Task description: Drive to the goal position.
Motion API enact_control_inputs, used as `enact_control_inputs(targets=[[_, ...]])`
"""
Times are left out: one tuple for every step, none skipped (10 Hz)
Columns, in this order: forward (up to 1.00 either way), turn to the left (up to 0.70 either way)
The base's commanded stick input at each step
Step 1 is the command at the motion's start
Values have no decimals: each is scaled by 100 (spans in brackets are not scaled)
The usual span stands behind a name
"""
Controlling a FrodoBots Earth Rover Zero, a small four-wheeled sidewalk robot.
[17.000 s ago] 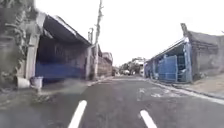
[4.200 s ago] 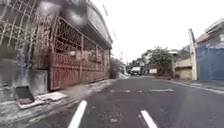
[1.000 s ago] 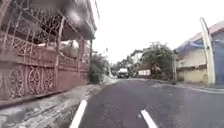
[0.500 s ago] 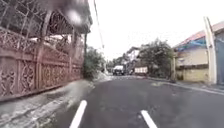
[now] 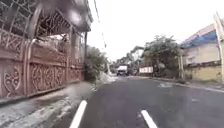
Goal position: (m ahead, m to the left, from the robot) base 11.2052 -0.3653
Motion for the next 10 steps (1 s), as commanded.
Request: enact_control_inputs(targets=[[85, 0], [85, -1], [100, -36], [100, -39], [100, -40], [100, -39], [100, -33], [100, -24], [100, -28], [100, 1]])
